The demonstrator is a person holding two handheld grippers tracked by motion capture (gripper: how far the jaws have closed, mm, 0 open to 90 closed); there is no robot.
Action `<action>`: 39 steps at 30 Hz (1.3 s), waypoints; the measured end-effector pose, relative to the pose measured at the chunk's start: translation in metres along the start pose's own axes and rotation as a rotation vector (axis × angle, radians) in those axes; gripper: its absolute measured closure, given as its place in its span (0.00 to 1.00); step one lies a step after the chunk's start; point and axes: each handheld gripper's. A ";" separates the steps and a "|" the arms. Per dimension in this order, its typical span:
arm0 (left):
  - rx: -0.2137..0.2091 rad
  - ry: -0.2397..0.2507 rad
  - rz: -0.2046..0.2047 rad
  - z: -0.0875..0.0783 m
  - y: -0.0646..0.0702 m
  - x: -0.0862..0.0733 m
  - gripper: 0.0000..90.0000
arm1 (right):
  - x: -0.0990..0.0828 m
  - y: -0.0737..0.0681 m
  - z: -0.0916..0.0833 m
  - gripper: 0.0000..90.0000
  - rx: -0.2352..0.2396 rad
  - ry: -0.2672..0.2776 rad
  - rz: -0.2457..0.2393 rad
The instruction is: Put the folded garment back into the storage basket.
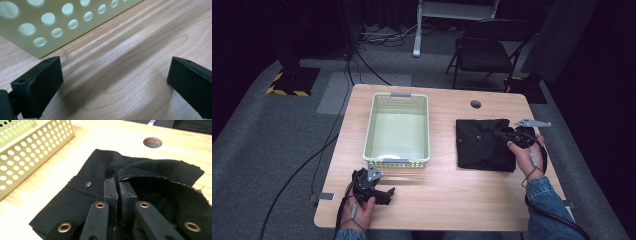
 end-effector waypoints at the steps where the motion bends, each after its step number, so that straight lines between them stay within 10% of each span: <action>1: 0.000 0.000 0.000 0.000 0.000 0.000 0.00 | 0.001 0.000 -0.001 0.95 0.002 0.006 -0.002; 39: 0.000 0.002 -0.002 0.000 0.000 0.000 0.00 | 0.047 -0.007 -0.041 0.95 0.013 0.109 -0.066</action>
Point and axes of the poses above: each handheld gripper's, and its own axes: z roughly forward along the jaws, x roughly out of its top, y roughly to its right, and after that the axes turned 15 degrees about -x, right-handed
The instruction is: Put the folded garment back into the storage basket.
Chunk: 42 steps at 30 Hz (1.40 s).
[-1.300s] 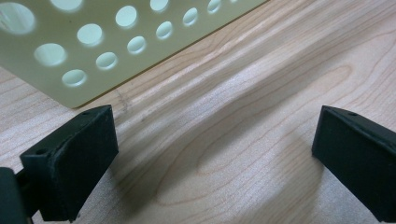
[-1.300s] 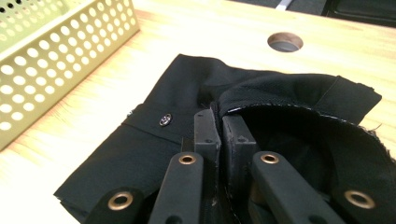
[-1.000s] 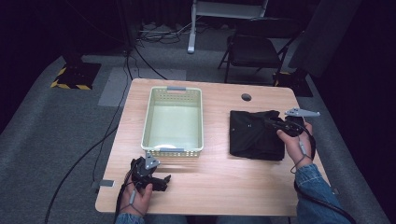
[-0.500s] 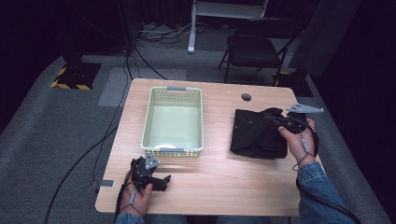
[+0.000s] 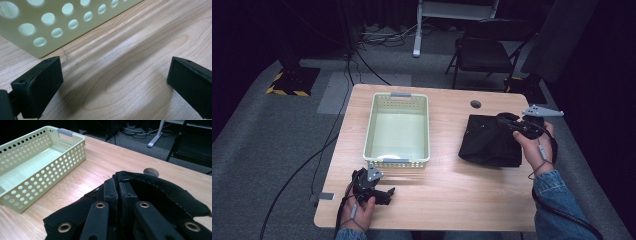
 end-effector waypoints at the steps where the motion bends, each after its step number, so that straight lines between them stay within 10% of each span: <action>1: 0.000 0.000 0.000 0.000 0.000 0.000 0.00 | 0.001 0.000 0.000 0.95 -0.001 0.002 -0.002; 42: 0.000 -0.001 0.000 0.000 0.000 0.000 0.00 | 0.046 -0.015 -0.013 0.95 -0.004 0.089 -0.031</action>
Point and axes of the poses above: each handheld gripper's, and its own axes: z roughly forward along the jaws, x roughly out of its top, y roughly to its right, and after that the axes turned 15 degrees about -x, right-handed
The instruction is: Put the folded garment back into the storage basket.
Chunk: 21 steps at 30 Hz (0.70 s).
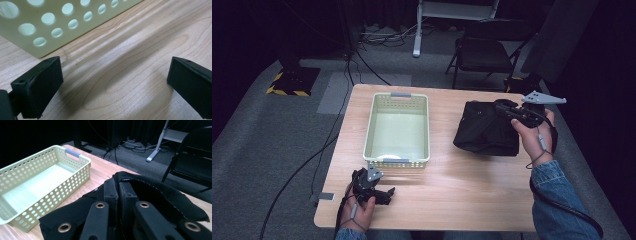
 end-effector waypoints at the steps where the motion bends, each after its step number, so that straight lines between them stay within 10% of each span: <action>1: 0.000 0.000 0.000 0.000 0.000 0.000 0.00 | 0.002 0.000 0.000 0.95 -0.001 0.003 -0.001; 21: 0.000 0.000 0.000 0.000 0.000 0.000 0.00 | 0.028 -0.011 -0.001 0.95 0.005 0.034 -0.024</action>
Point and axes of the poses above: each handheld gripper's, and its own axes: z roughly forward along the jaws, x roughly out of its top, y roughly to its right, and after that the axes turned 15 degrees about -x, right-handed
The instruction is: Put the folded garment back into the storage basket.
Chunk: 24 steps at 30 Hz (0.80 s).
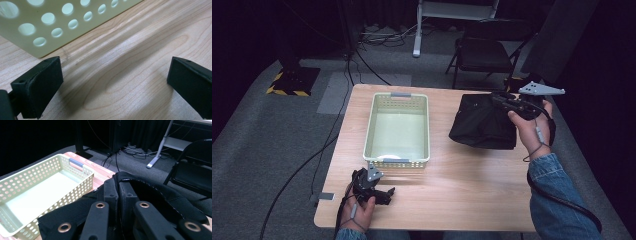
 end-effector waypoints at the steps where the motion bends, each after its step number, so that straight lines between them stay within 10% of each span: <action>1: 0.000 0.000 0.000 0.000 0.000 0.000 0.00 | 0.004 -0.001 0.000 0.95 0.001 0.005 -0.004; 24: 0.000 -0.002 0.001 0.000 0.000 0.000 0.00 | 0.036 -0.025 0.007 0.95 0.030 0.038 -0.025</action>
Point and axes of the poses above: each handheld gripper's, and its own axes: z roughly forward along the jaws, x roughly out of its top, y roughly to its right, and after that the axes turned 15 degrees about -x, right-handed
